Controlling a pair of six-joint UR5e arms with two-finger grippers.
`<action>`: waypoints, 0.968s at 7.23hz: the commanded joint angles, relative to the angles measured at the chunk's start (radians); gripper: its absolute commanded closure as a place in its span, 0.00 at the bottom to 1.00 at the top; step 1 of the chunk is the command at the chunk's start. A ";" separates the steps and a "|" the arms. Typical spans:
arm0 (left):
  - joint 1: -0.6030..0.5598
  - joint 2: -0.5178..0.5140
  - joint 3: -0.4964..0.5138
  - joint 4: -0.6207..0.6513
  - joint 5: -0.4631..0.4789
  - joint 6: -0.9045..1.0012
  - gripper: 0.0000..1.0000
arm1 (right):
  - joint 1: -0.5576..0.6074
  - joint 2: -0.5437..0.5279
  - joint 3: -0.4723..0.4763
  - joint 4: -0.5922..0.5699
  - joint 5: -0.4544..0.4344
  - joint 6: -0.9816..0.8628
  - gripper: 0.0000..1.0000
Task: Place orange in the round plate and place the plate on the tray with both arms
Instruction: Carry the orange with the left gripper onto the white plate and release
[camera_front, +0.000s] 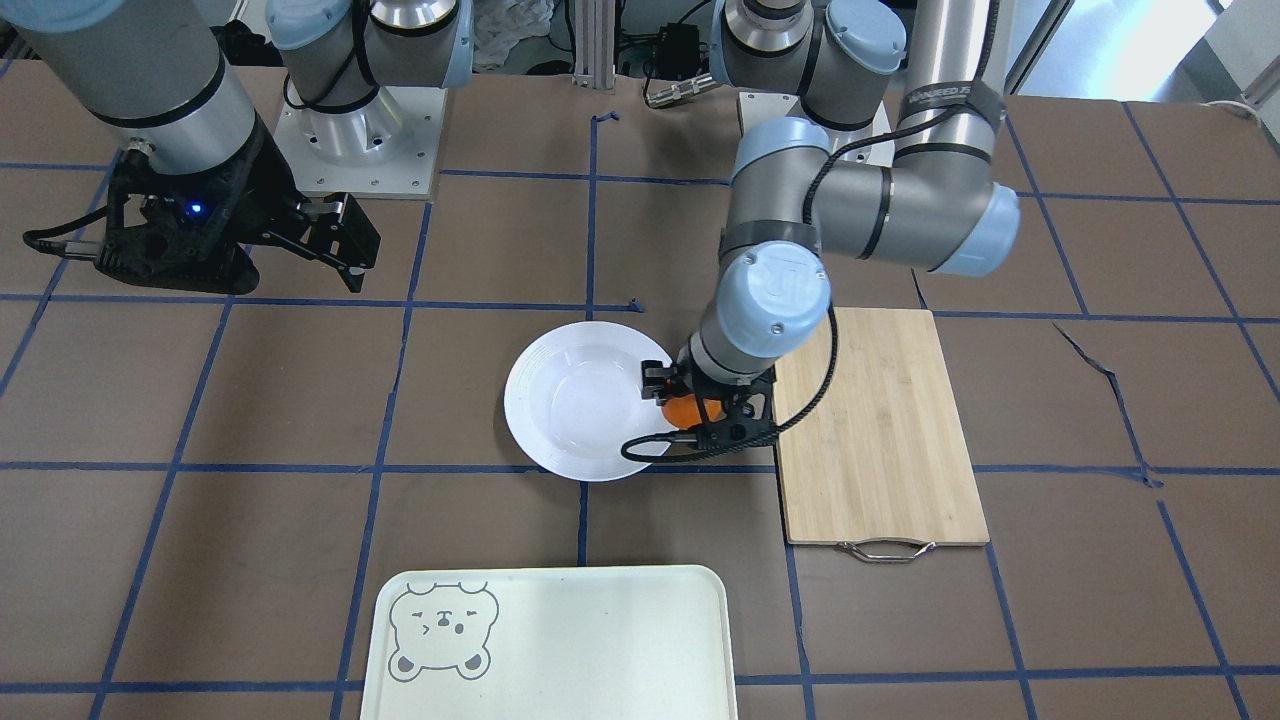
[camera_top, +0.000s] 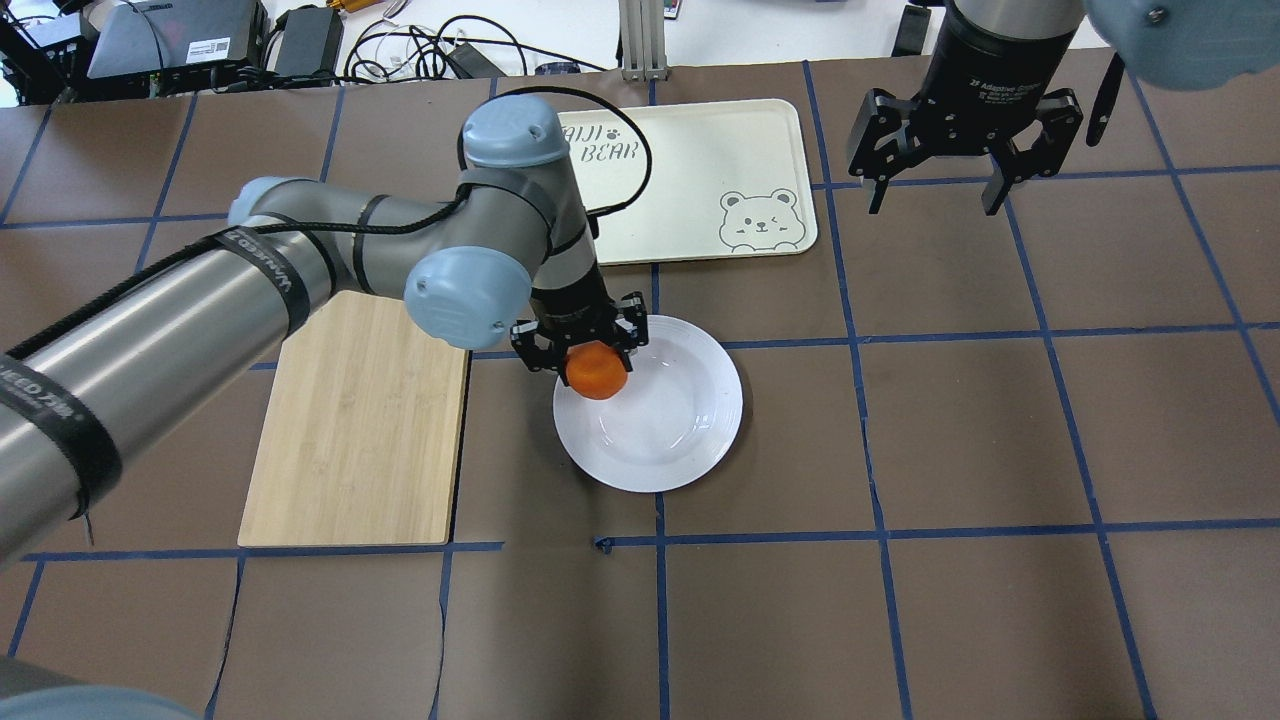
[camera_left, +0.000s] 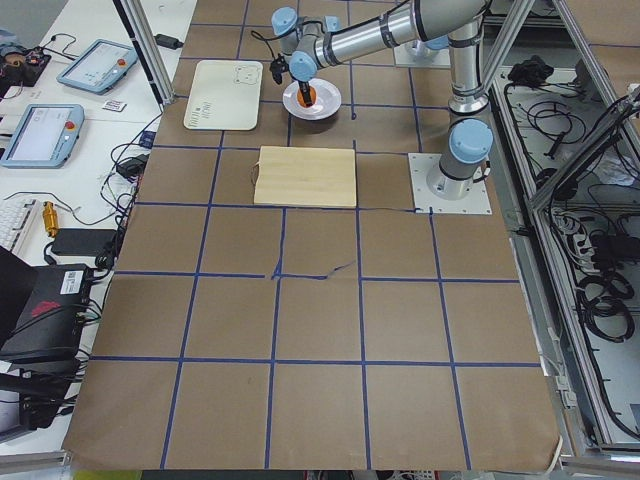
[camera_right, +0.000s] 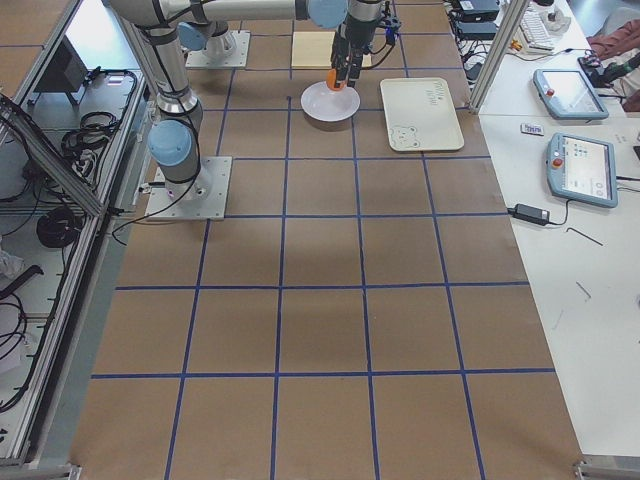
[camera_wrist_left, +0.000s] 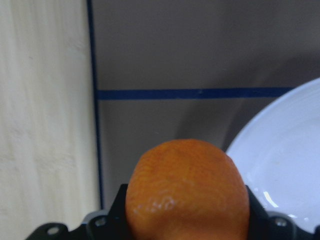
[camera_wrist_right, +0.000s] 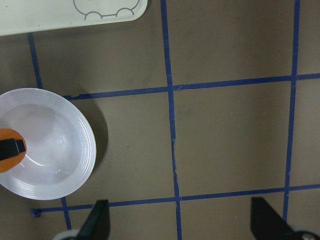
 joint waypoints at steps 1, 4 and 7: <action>-0.026 -0.037 -0.048 0.090 -0.018 -0.040 0.58 | -0.006 0.002 0.000 0.004 -0.038 0.001 0.00; 0.021 0.037 -0.015 0.066 0.001 0.055 0.00 | -0.004 0.006 0.000 -0.005 -0.023 0.017 0.00; 0.119 0.179 0.222 -0.376 0.009 0.219 0.00 | -0.021 0.052 0.002 -0.010 -0.036 0.001 0.00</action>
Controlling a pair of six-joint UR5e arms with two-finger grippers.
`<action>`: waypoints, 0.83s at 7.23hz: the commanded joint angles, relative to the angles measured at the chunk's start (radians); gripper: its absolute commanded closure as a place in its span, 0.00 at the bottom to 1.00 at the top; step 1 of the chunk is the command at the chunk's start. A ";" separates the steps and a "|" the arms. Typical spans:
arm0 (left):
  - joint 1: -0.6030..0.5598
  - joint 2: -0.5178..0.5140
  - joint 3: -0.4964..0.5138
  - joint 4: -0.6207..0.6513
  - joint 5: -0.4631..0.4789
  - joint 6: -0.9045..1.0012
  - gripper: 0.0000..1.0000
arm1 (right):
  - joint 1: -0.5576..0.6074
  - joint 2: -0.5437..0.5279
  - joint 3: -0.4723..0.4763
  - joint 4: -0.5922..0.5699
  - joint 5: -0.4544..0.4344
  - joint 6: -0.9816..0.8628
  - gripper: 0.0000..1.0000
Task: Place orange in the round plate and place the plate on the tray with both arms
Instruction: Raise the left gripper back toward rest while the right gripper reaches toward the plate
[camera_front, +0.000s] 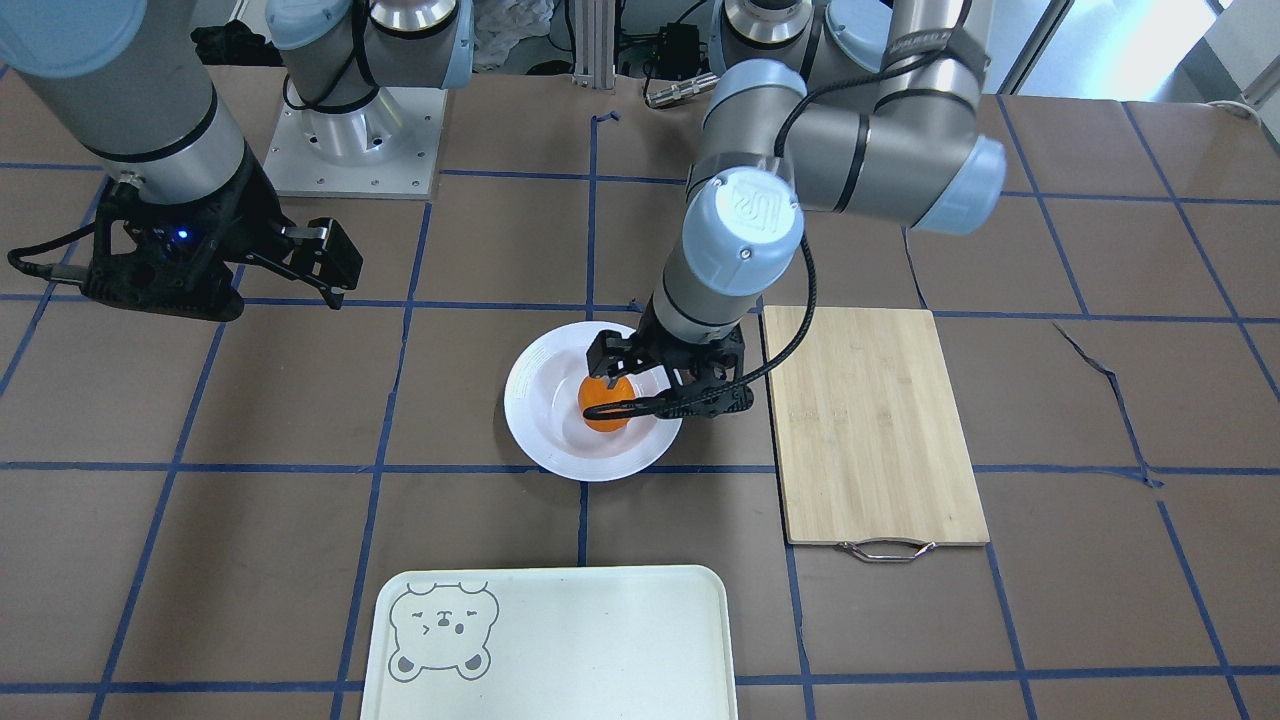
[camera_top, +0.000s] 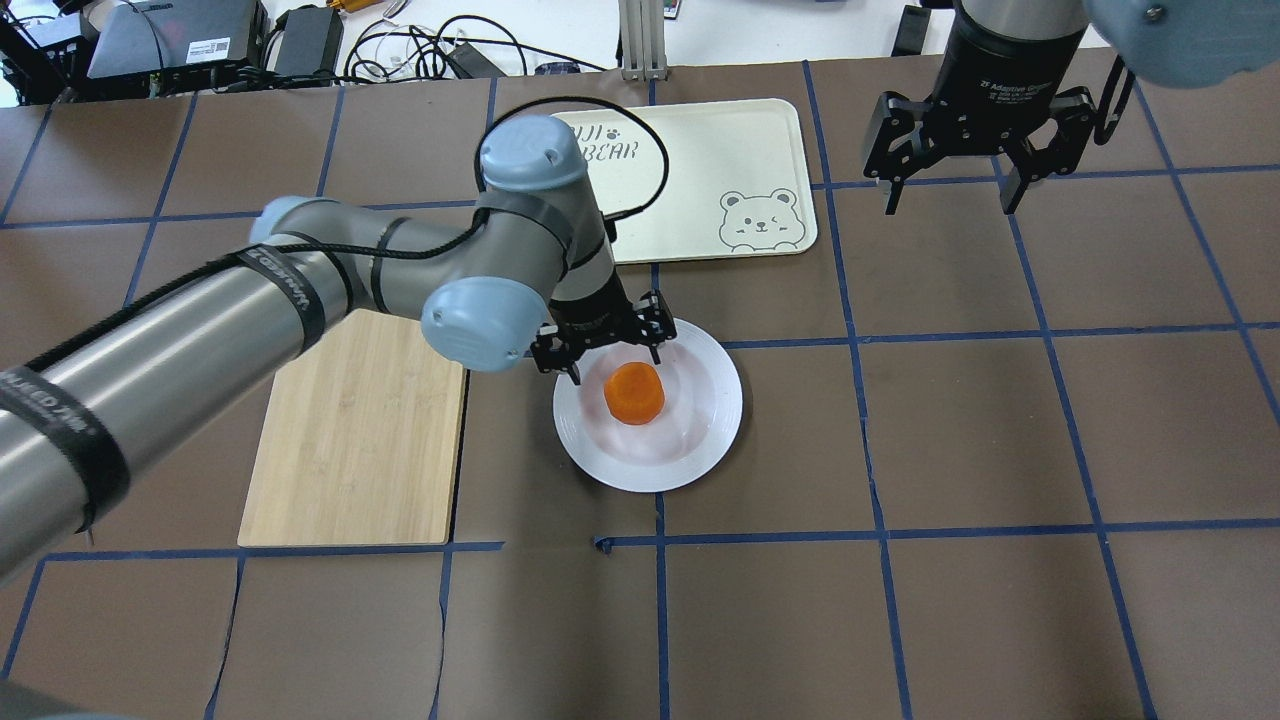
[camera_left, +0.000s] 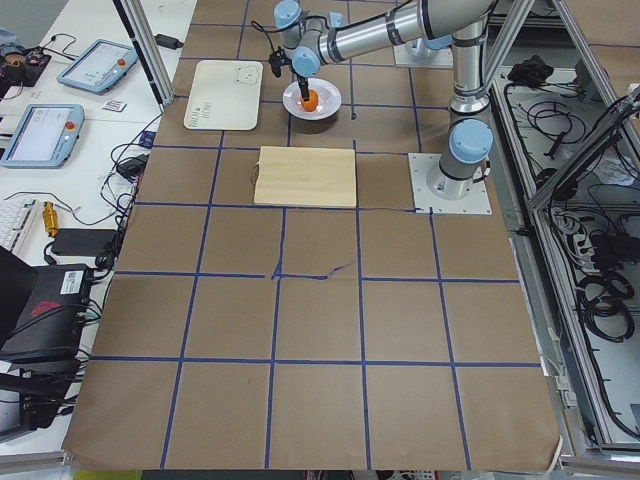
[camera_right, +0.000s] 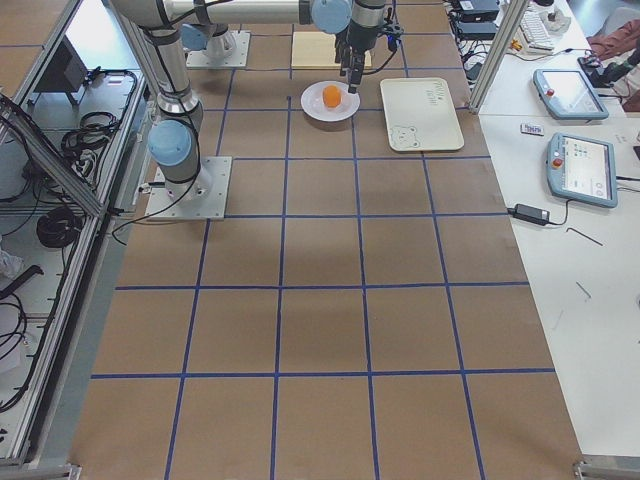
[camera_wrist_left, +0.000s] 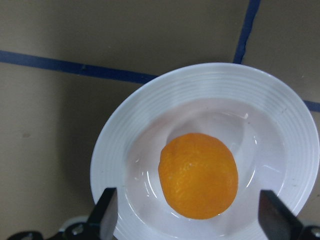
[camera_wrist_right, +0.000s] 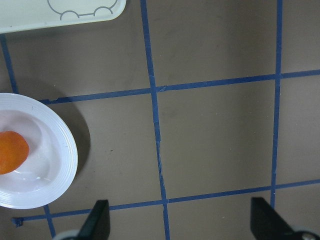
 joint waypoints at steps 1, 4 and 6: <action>0.037 0.108 0.149 -0.246 0.008 0.103 0.00 | -0.030 0.029 0.000 -0.006 0.015 -0.004 0.00; 0.027 0.223 0.161 -0.182 0.017 0.102 0.00 | -0.047 0.058 0.063 -0.080 0.159 -0.083 0.00; 0.034 0.240 0.112 -0.103 0.072 0.133 0.00 | -0.052 0.074 0.184 -0.210 0.214 -0.116 0.00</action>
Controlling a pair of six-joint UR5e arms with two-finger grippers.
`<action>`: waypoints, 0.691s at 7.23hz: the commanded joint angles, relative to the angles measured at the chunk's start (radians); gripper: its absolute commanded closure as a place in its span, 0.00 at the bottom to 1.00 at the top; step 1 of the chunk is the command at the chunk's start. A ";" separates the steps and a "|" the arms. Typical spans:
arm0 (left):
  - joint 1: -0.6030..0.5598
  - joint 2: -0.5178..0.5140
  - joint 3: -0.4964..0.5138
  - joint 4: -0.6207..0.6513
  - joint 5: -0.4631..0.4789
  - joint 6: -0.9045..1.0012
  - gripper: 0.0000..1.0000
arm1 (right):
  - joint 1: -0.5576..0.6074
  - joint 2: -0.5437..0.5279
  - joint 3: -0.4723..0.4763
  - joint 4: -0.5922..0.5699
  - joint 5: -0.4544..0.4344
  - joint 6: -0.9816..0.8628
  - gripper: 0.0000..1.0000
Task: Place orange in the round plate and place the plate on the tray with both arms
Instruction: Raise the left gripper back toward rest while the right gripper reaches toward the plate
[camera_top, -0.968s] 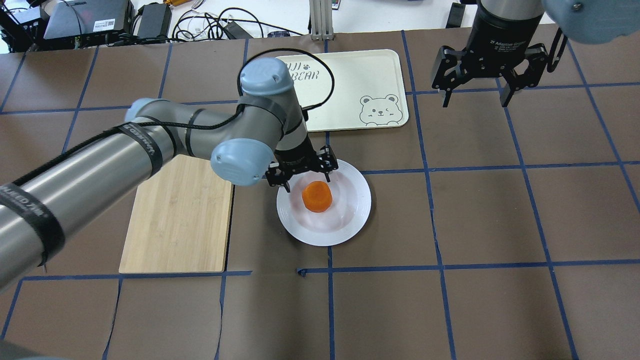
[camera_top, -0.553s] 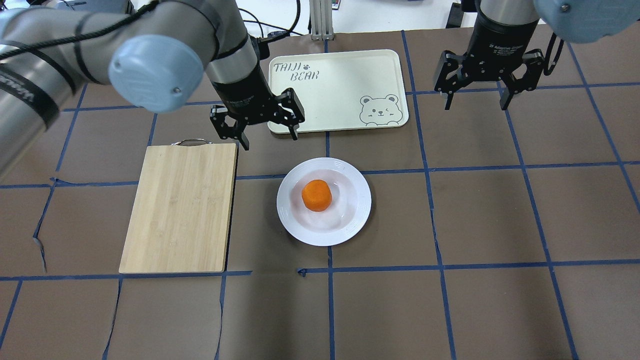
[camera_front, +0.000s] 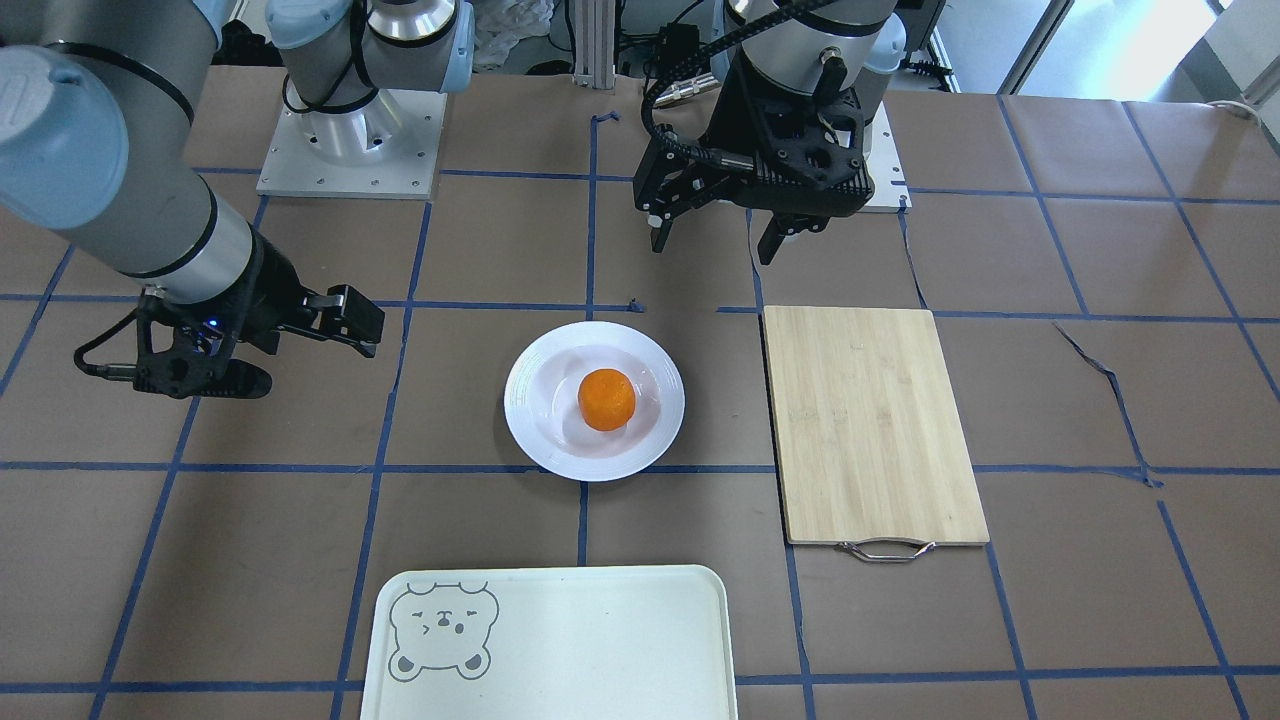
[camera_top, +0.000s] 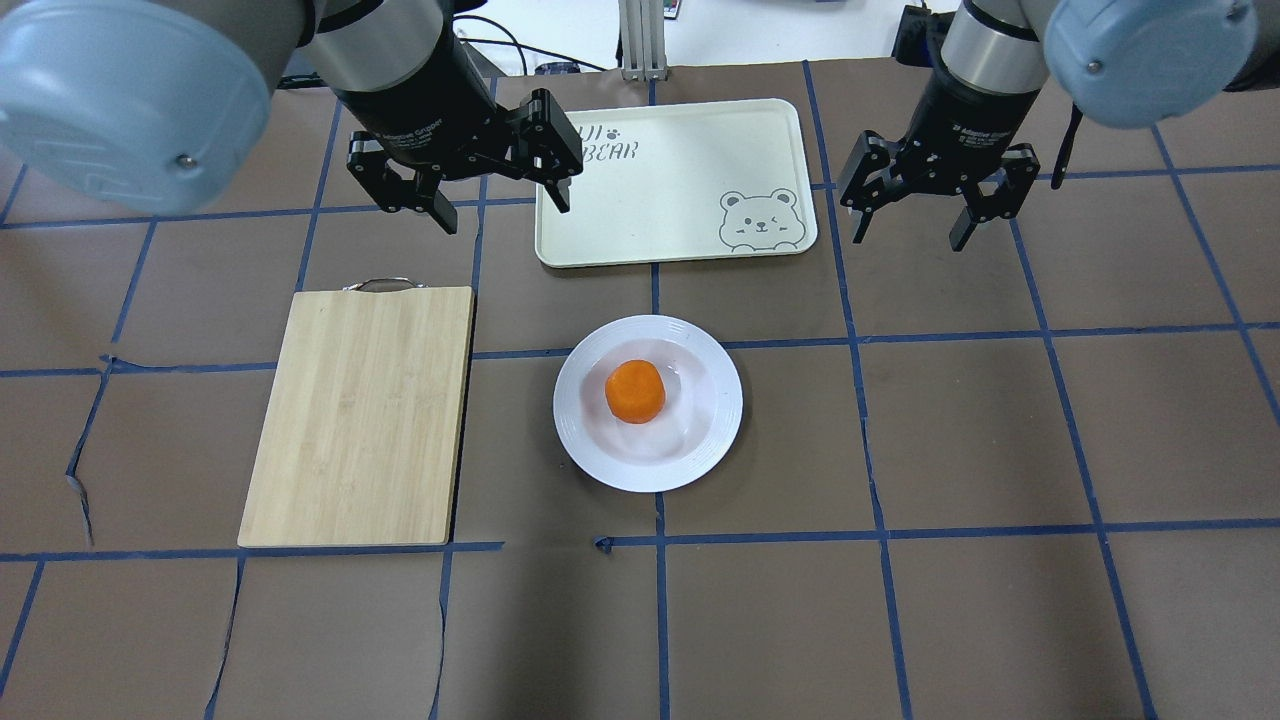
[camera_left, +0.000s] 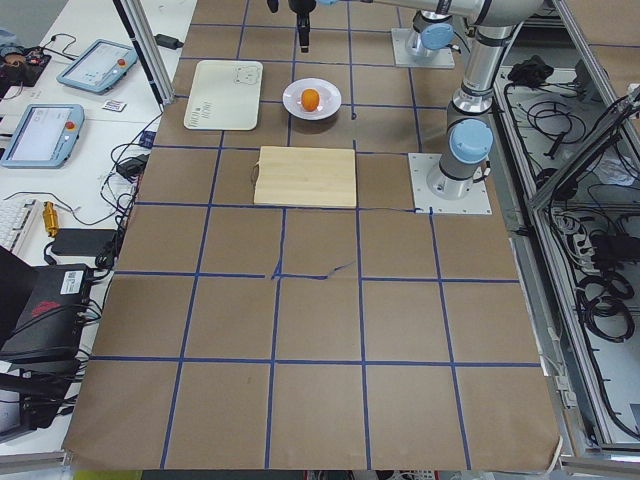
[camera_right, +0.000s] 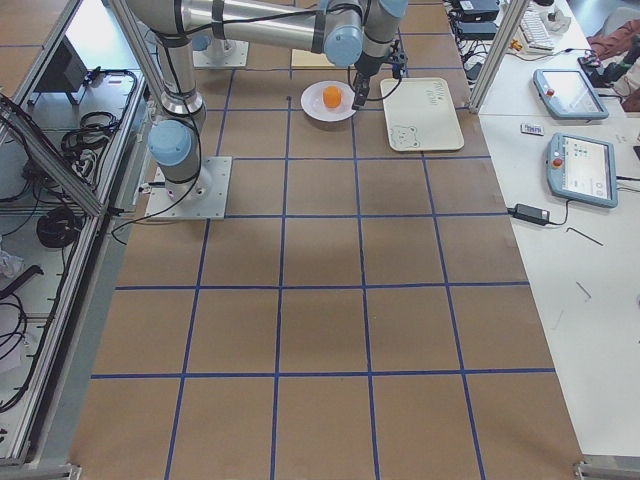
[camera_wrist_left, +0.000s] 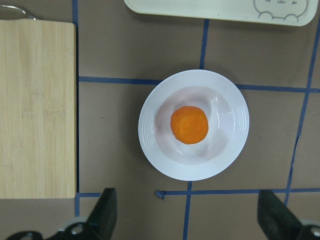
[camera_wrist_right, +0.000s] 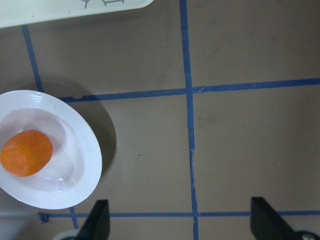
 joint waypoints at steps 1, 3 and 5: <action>0.013 0.037 -0.031 0.028 0.143 0.220 0.00 | -0.003 0.026 0.182 -0.262 0.098 -0.030 0.00; 0.135 0.079 -0.035 -0.054 0.181 0.334 0.00 | 0.000 0.033 0.391 -0.545 0.190 -0.033 0.00; 0.209 0.097 -0.042 -0.055 0.089 0.326 0.00 | 0.004 0.089 0.505 -0.770 0.300 -0.030 0.03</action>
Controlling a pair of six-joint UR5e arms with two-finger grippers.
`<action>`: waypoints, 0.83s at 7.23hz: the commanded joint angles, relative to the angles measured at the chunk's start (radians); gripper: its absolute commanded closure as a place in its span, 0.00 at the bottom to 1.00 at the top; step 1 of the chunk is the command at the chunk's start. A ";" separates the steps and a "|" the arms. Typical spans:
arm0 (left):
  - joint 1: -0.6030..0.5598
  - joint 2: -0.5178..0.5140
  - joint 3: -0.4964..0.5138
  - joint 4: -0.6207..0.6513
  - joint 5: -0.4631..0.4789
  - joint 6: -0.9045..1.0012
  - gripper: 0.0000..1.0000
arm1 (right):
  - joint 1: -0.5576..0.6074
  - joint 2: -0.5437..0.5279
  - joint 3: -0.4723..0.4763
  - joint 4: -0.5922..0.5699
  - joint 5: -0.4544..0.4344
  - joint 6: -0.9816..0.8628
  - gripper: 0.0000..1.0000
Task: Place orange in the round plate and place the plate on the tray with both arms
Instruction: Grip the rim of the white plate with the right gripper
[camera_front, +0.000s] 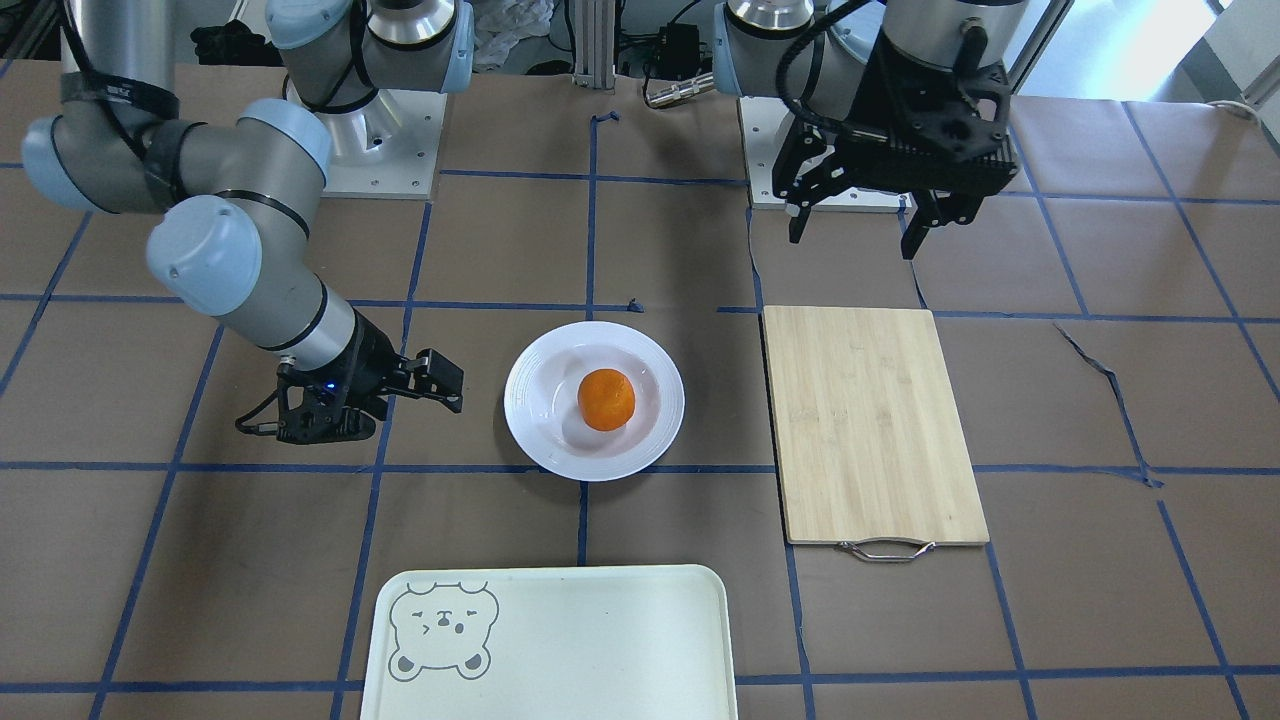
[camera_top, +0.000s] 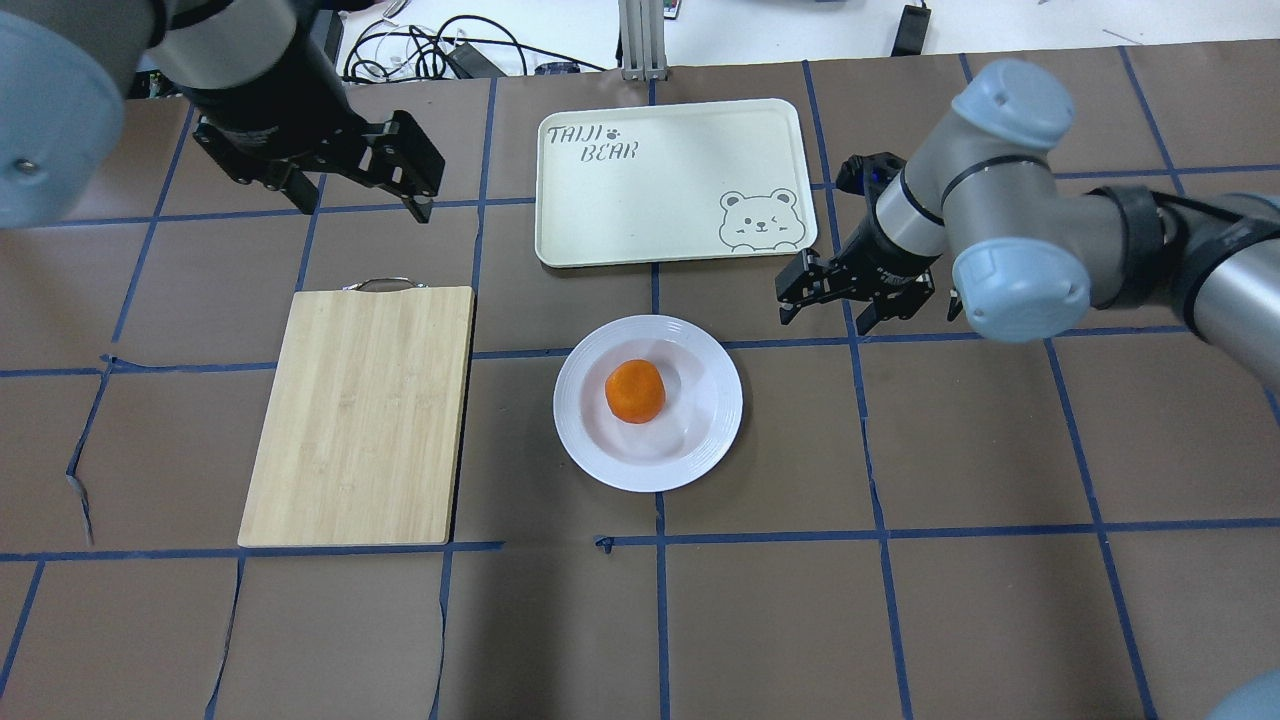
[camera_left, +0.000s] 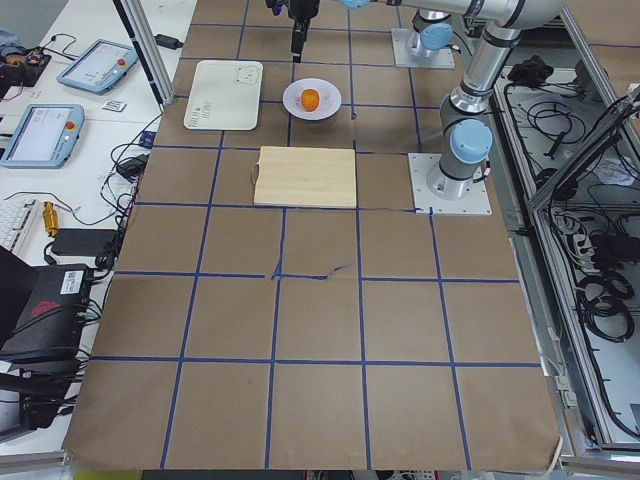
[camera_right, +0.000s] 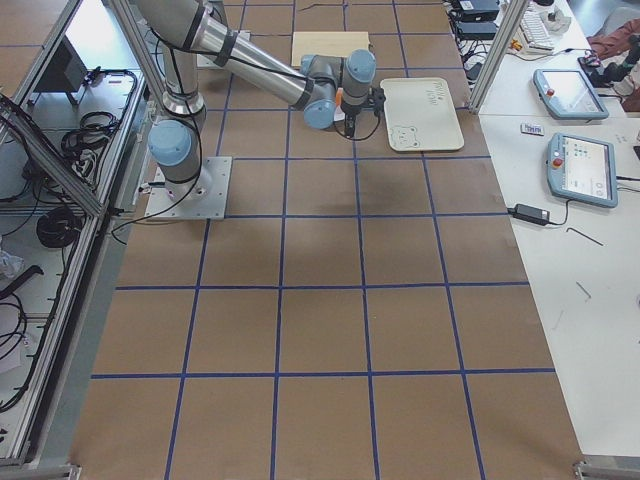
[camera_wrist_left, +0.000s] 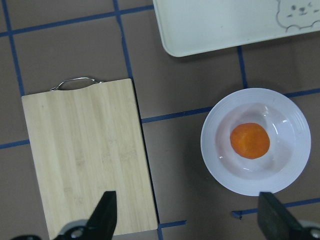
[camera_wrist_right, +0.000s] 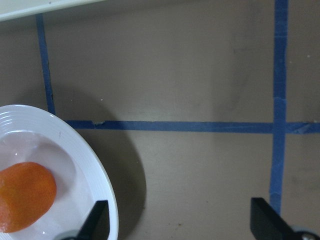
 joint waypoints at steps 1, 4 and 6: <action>0.036 0.017 -0.001 -0.011 -0.025 -0.012 0.00 | 0.012 0.076 0.074 -0.169 0.111 0.008 0.04; 0.033 0.023 -0.002 -0.003 0.040 -0.138 0.00 | 0.081 0.088 0.074 -0.197 0.166 0.011 0.04; 0.020 0.015 -0.005 0.003 0.069 -0.162 0.00 | 0.088 0.101 0.077 -0.209 0.172 -0.001 0.13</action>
